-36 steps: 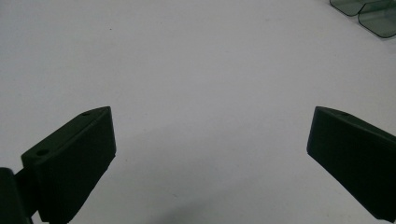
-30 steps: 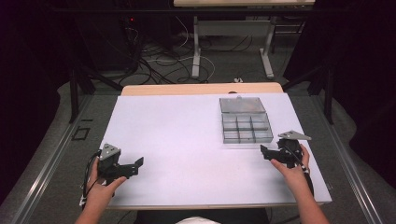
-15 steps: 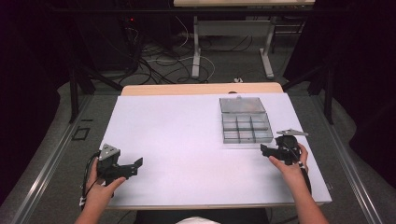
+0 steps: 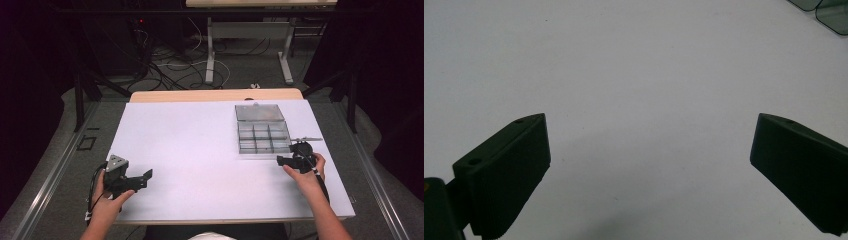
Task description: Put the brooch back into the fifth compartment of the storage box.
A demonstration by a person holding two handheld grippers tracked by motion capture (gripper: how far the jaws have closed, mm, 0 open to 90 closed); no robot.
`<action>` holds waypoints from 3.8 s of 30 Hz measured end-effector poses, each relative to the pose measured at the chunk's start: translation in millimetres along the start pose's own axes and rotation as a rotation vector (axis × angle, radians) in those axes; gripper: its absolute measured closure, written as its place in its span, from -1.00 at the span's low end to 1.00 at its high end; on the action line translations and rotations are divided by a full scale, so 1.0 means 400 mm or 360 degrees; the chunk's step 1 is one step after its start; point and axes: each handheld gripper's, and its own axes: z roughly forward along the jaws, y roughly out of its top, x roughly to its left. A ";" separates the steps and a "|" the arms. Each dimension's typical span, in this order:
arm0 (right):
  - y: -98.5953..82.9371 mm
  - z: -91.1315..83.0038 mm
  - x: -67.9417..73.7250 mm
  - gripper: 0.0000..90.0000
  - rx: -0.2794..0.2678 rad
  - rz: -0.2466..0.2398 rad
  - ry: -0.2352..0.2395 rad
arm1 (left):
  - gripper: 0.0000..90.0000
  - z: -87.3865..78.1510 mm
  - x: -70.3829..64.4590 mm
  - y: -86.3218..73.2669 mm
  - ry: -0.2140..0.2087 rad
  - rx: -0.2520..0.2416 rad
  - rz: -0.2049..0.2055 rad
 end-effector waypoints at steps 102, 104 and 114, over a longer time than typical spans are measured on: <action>0.037 0.020 -0.001 0.59 0.0311 0.0105 0.0030 | -0.92 0.008 0.006 -0.003 0.0013 0.0020 0.0015; 0.038 0.015 -0.002 0.59 0.0305 0.0110 0.0035 | -0.92 0.008 0.007 -0.003 0.0012 0.0021 0.0015; 0.042 -0.002 -0.006 0.59 0.0265 0.0109 0.0049 | -0.92 0.008 0.006 -0.004 0.0015 0.0017 0.0011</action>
